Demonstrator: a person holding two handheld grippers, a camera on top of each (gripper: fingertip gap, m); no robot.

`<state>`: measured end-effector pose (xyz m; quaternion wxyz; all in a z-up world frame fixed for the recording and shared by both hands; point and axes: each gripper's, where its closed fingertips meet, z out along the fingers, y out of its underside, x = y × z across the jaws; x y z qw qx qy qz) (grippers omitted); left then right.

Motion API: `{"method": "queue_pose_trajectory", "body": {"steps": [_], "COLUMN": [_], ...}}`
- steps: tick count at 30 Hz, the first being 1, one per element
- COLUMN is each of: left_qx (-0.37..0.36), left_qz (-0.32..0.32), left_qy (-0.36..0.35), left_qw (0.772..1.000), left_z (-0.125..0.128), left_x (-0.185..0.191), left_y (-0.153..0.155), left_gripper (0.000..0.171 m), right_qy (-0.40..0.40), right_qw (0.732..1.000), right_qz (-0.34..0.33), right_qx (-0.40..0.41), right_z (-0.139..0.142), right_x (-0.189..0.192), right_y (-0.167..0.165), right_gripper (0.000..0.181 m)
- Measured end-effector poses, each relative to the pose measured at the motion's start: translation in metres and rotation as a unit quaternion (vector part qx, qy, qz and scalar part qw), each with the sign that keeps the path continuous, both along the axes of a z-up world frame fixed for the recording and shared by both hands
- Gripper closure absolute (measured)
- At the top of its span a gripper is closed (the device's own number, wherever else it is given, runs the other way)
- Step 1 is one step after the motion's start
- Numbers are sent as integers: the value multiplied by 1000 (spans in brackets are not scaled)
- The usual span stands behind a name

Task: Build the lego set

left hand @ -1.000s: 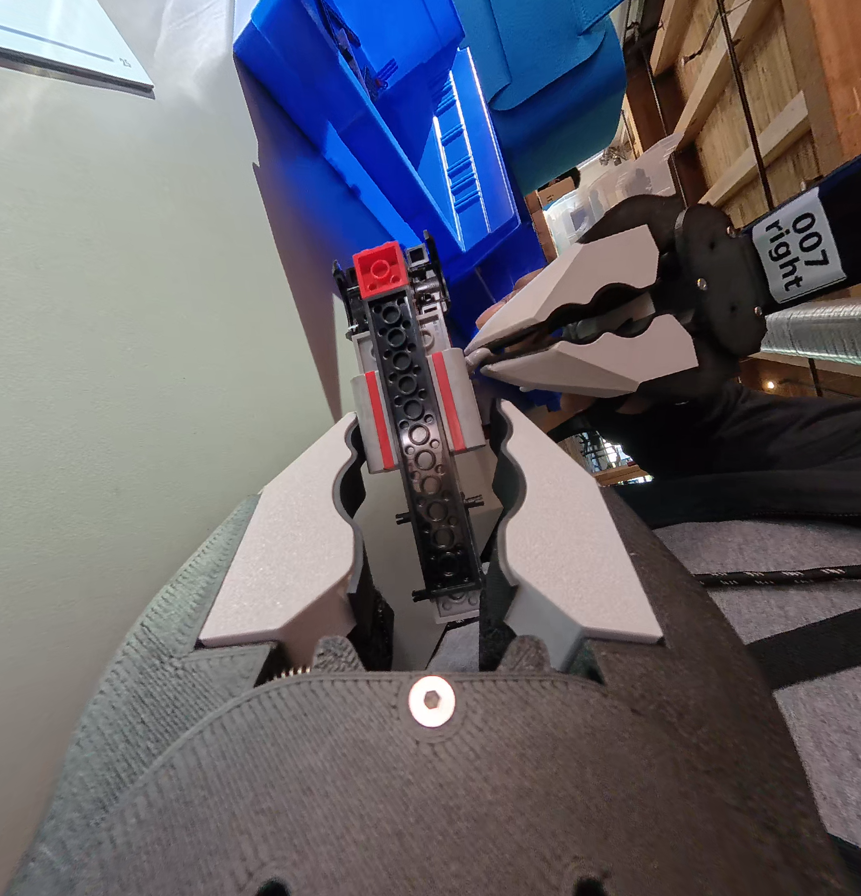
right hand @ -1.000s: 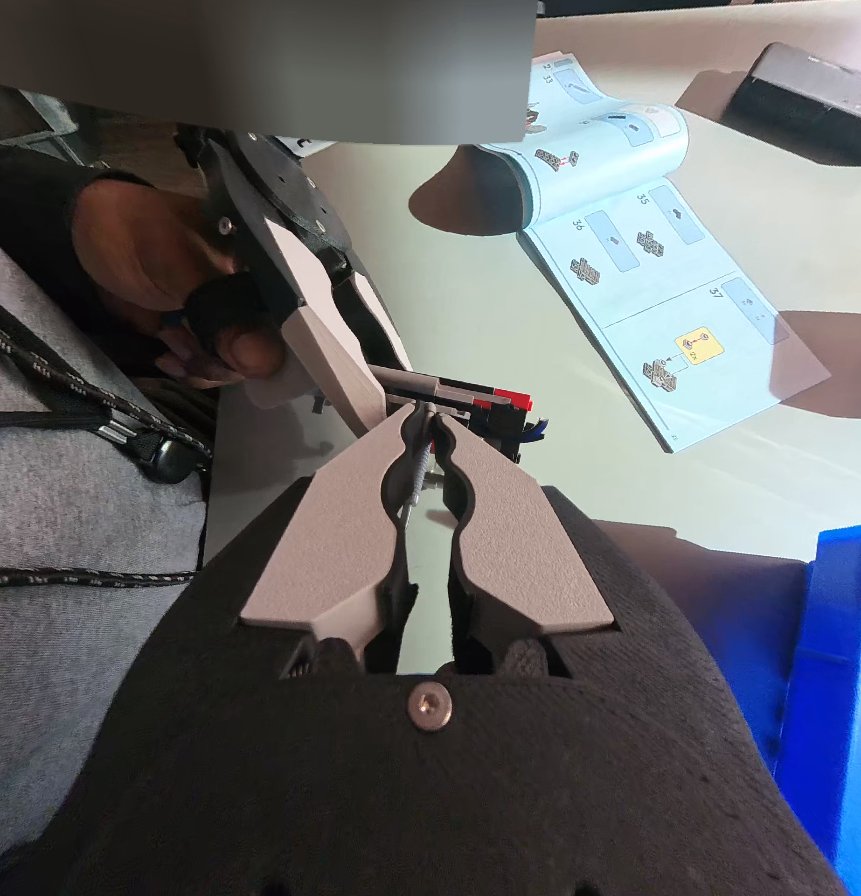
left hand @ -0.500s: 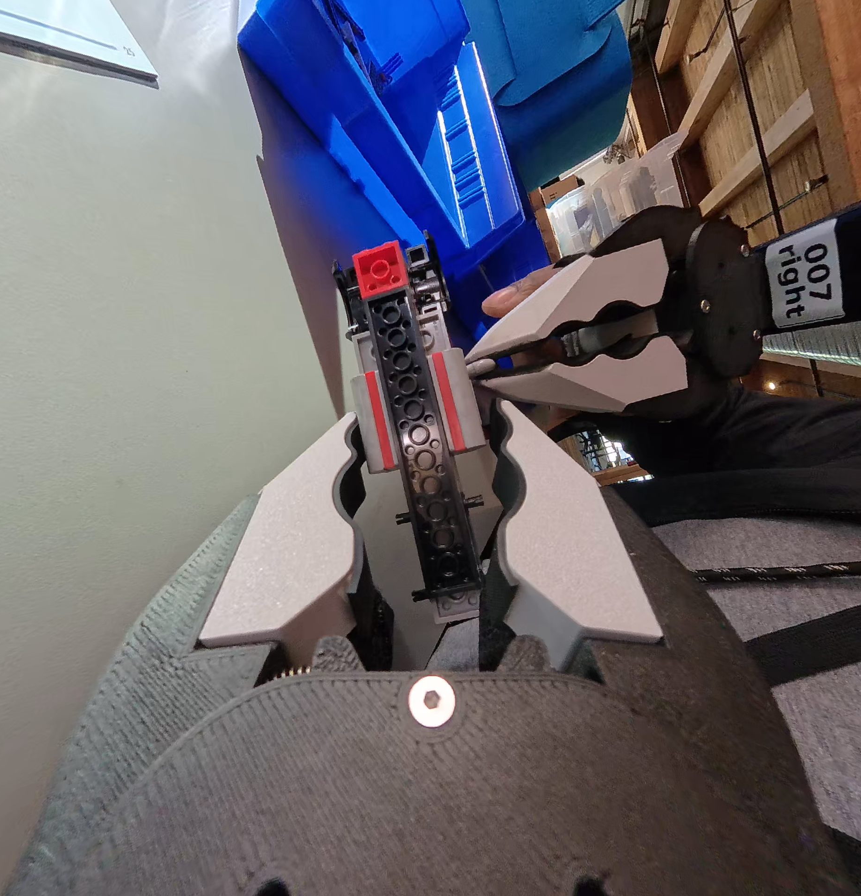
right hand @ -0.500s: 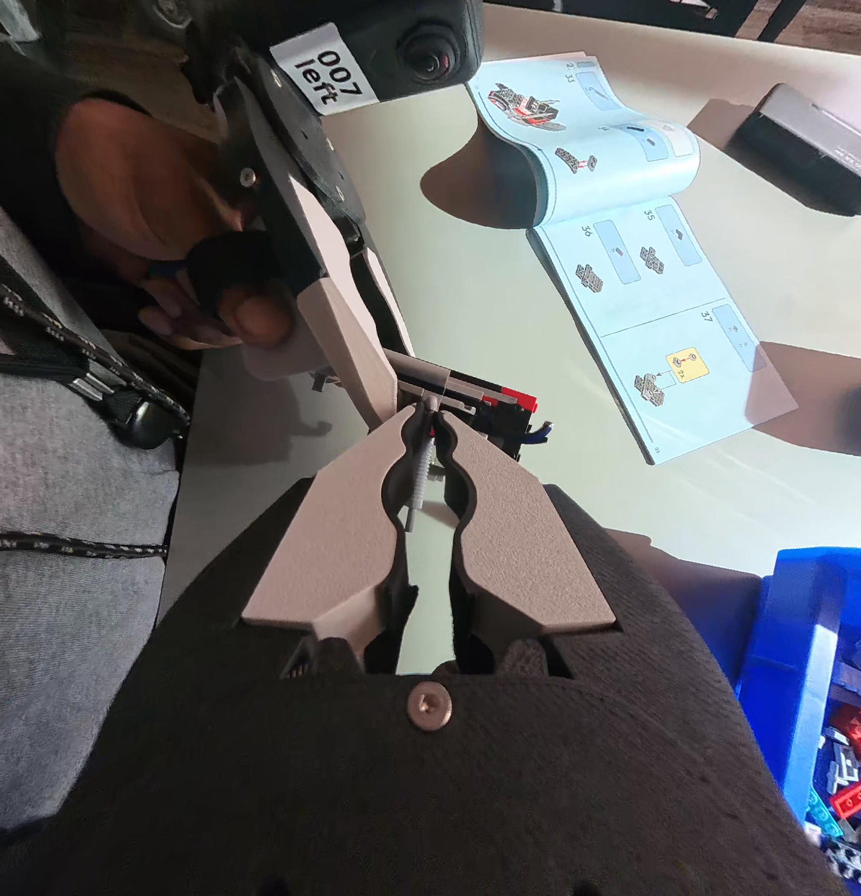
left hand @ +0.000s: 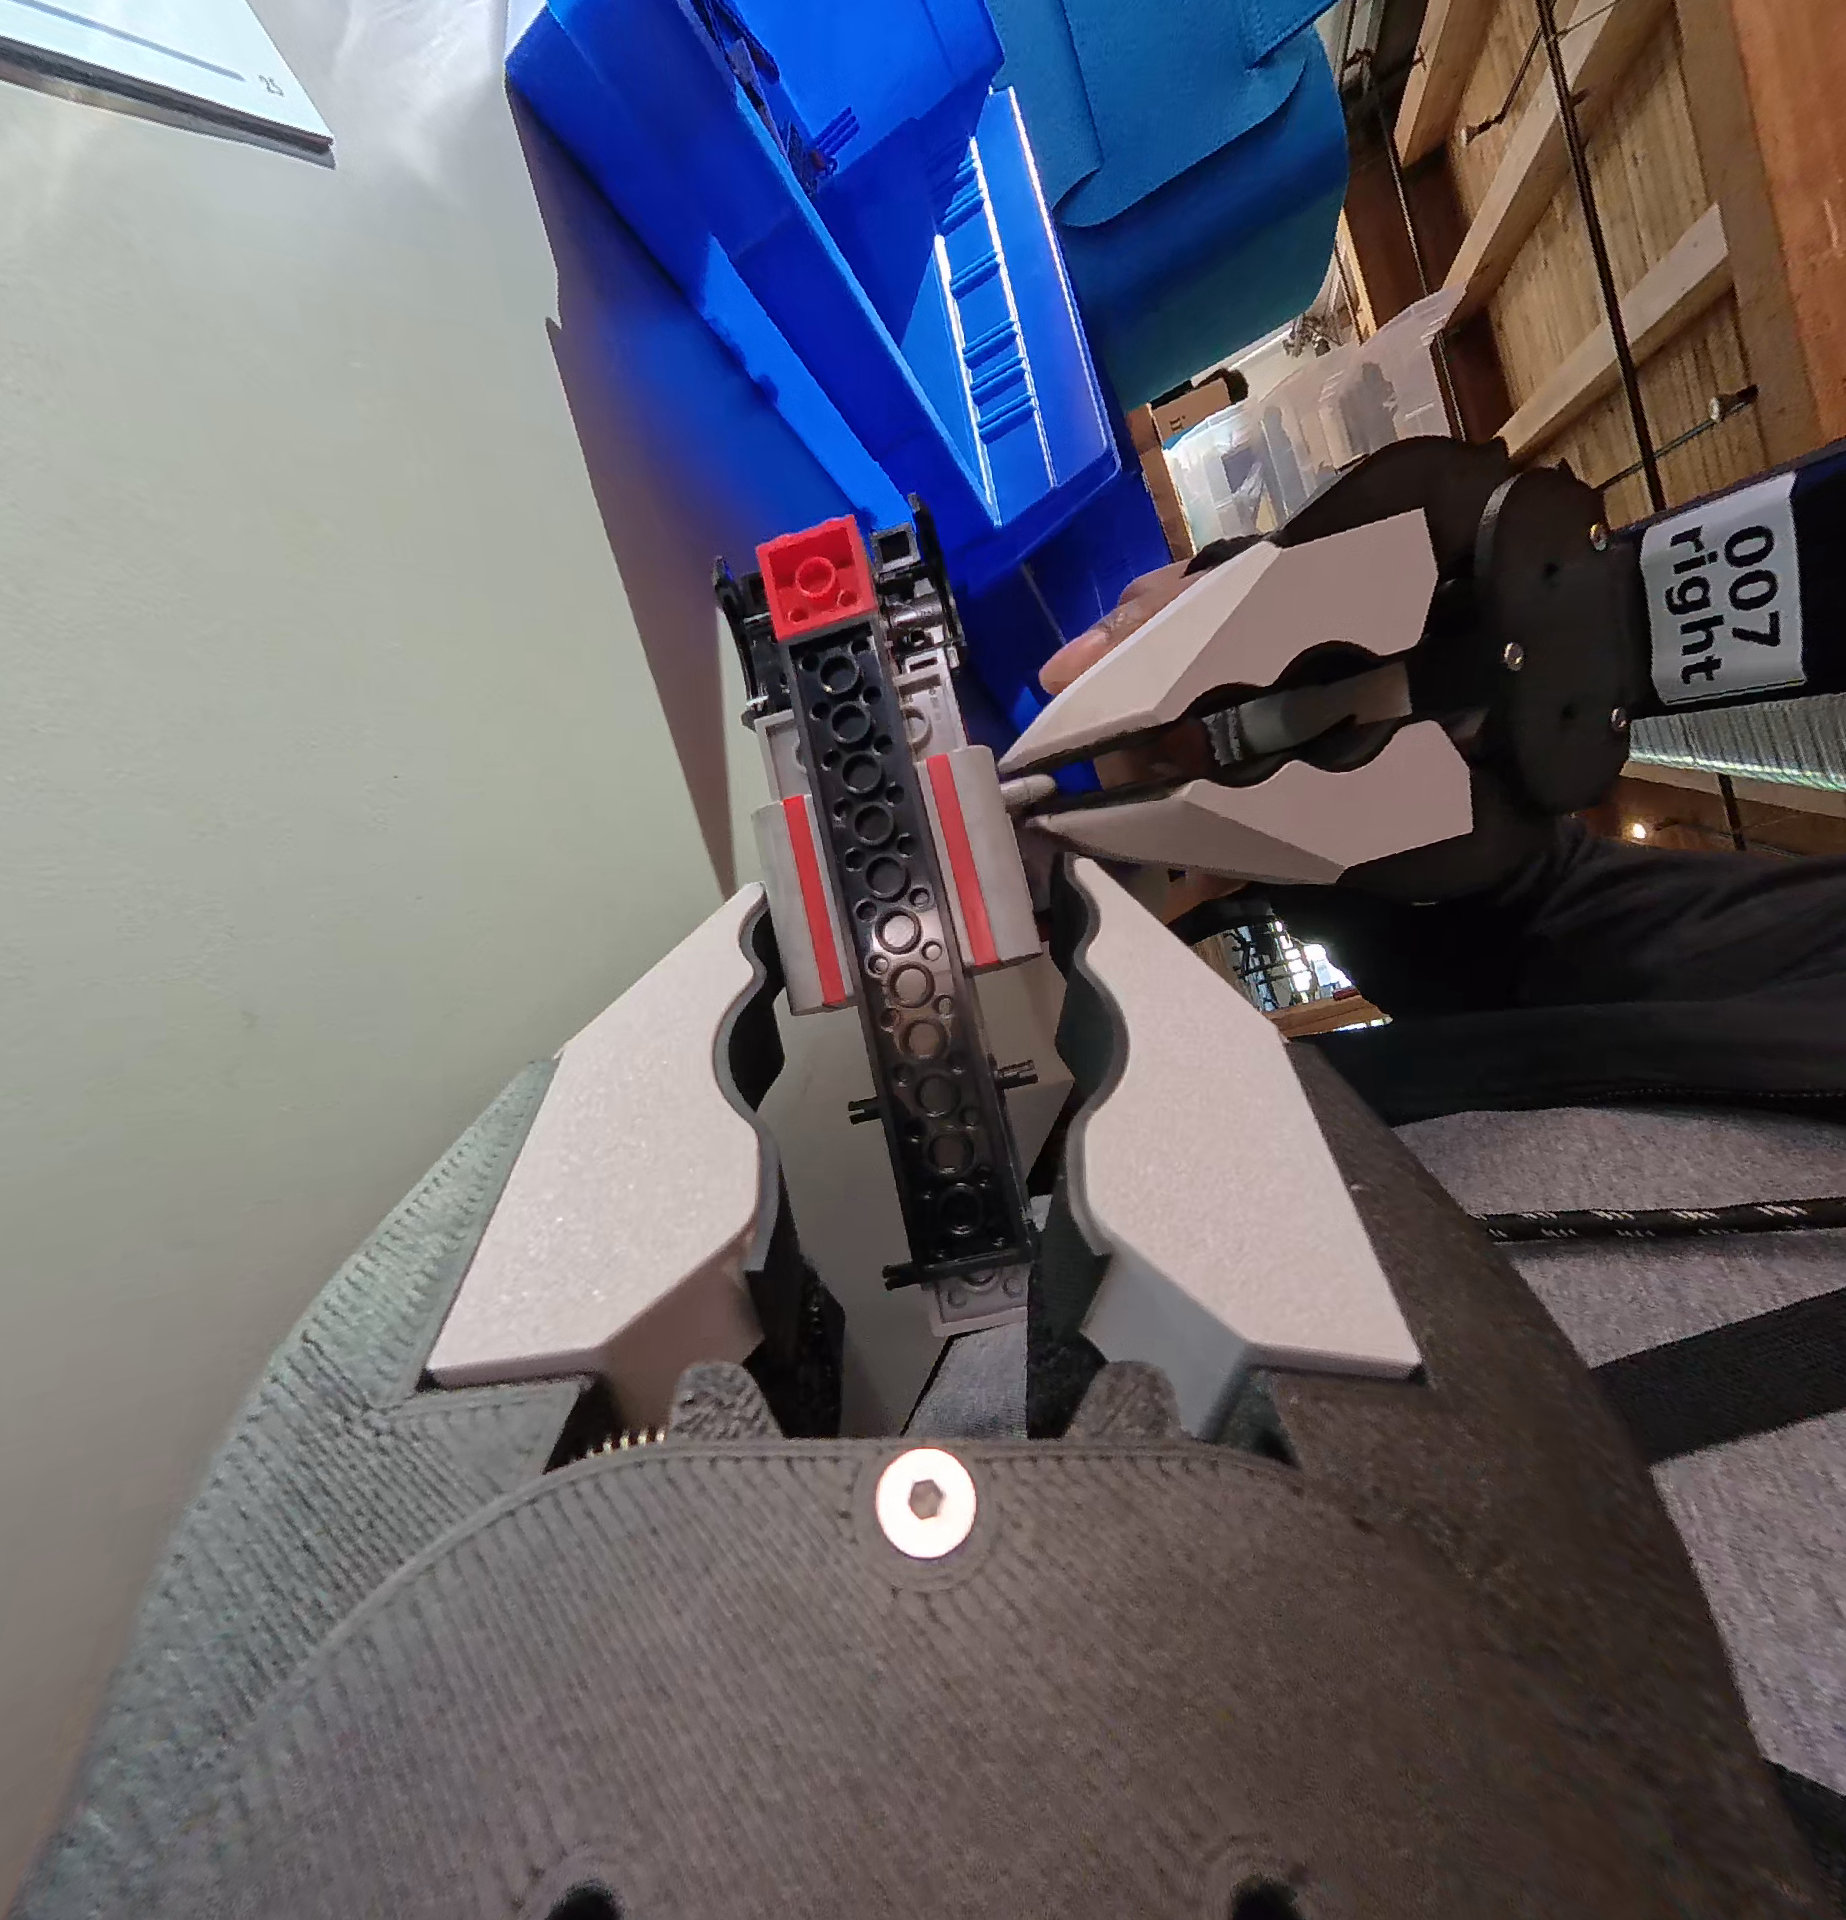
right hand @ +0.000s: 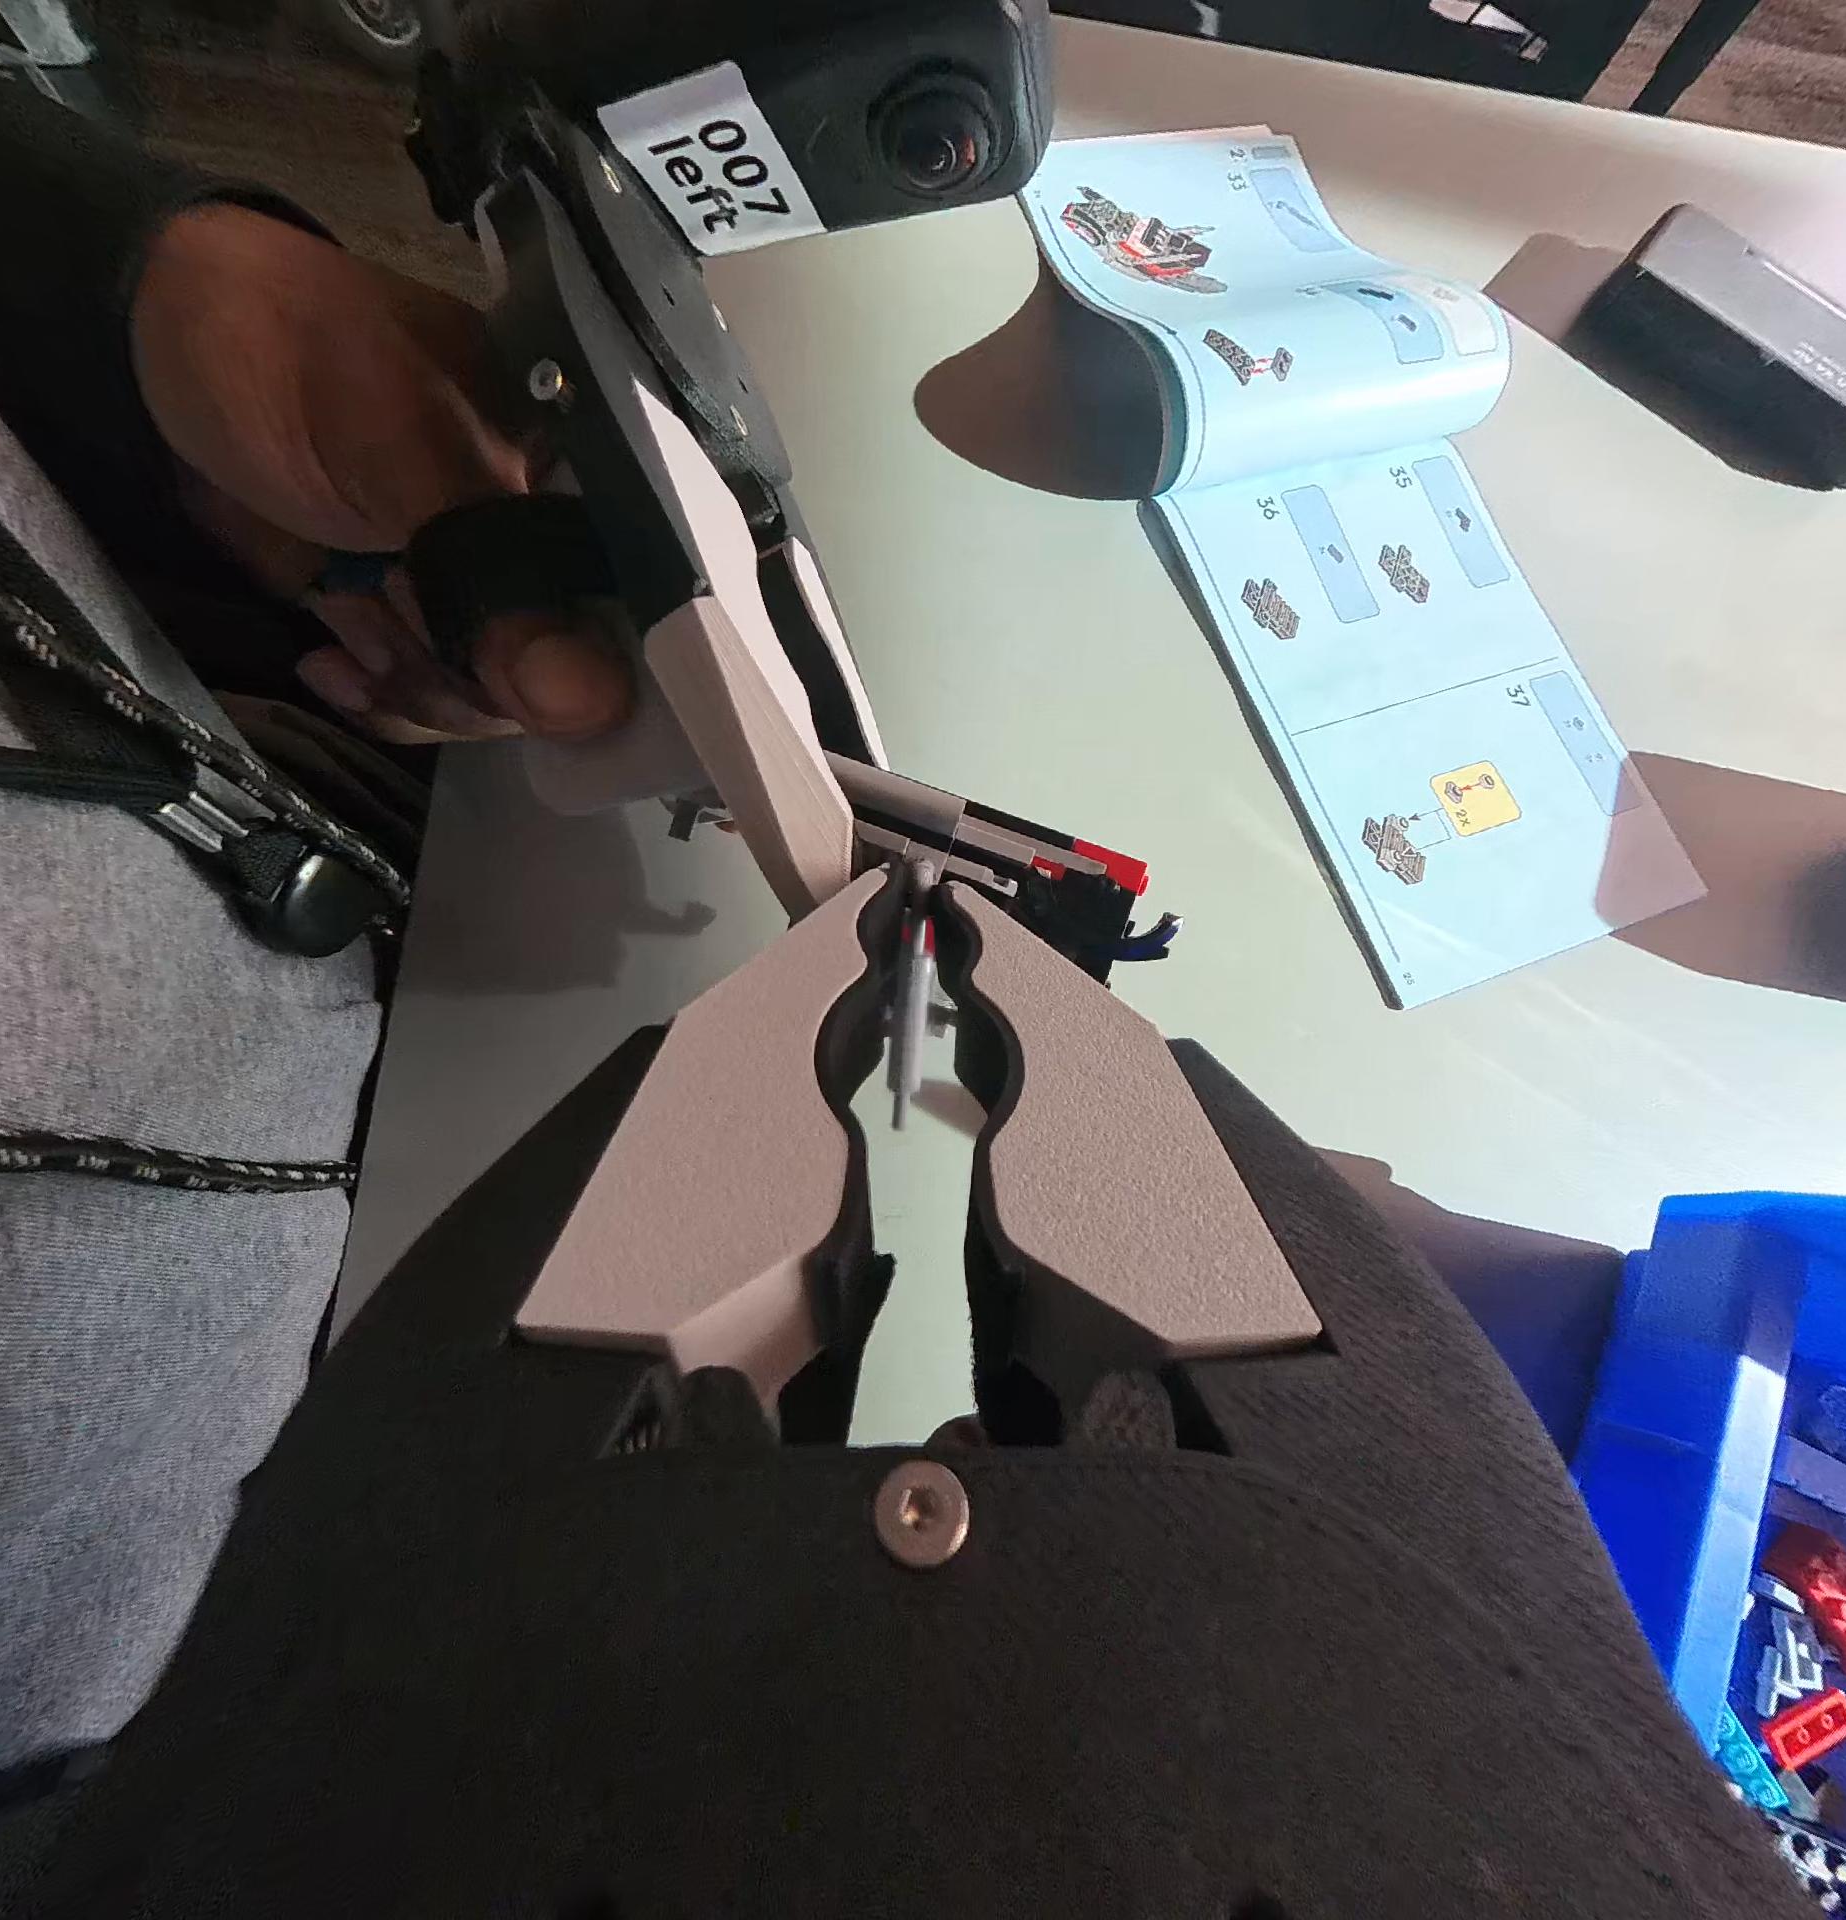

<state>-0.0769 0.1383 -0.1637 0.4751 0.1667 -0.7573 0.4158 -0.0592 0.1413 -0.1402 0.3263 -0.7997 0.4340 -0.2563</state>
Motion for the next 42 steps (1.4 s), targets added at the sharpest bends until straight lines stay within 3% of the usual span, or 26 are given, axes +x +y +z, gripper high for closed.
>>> {"method": "queue_pose_trajectory", "body": {"steps": [8, 26, 31, 42], "left_qx": [4, 24, 18, 6], "left_qz": [-3, 7, 15, 28], "left_qy": [-8, -148, -168, -130], "left_qw": [1000, 989, 986, 991], "left_z": [-3, -17, -15, -12], "left_x": [-2, 5, 10, 13], "left_y": [1, 1, 1, 3], "left_gripper": [120, 121, 120, 120], "right_qy": [20, 114, 121, 114], "right_qw": [1000, 986, 991, 987], "right_qz": [14, 35, 5, -58], "right_qx": [-20, -114, -58, 99], "right_z": [-4, -19, -17, -12], "right_x": [-2, -3, 1, 5], "right_y": [0, -2, -2, 3], "right_gripper": [176, 178, 178, 176]}}
